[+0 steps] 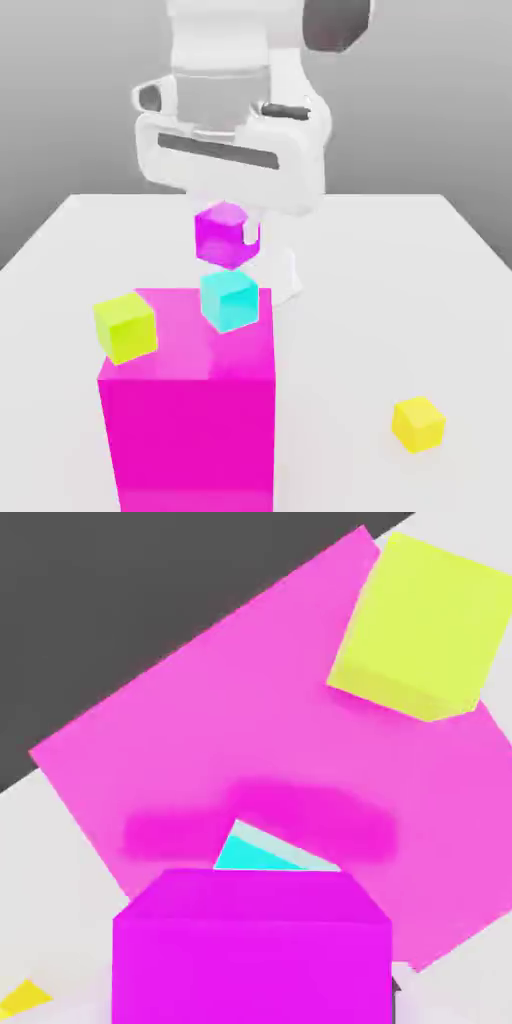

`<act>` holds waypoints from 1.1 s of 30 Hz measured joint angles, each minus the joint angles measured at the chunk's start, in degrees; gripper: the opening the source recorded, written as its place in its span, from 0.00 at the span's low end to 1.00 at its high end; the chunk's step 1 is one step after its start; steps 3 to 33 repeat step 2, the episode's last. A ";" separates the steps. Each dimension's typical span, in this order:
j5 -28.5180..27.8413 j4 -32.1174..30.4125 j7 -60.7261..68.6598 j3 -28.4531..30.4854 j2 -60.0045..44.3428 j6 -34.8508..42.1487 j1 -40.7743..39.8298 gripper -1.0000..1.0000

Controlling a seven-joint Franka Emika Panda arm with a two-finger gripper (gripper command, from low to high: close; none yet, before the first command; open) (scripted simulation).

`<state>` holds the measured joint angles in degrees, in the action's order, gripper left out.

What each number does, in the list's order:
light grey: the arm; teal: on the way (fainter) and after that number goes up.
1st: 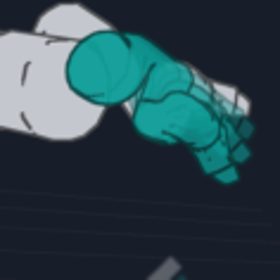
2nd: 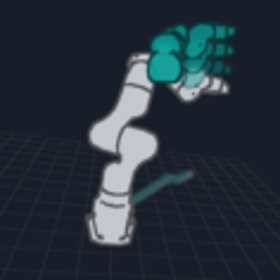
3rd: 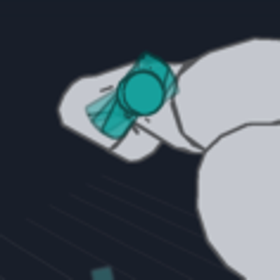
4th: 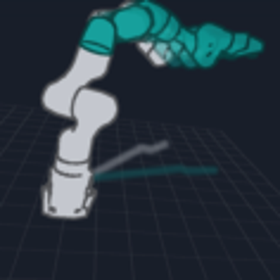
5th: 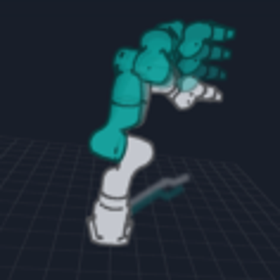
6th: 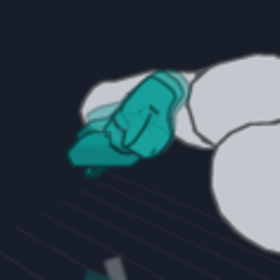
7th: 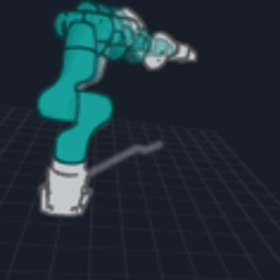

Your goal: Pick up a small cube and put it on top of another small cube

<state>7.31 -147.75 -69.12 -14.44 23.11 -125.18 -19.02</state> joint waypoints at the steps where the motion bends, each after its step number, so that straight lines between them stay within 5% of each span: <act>1: 0.00 0.00 0.00 0.00 0.00 0.00 0.00 1.00; 33: 0.00 0.00 0.00 0.00 0.00 0.00 0.00 1.00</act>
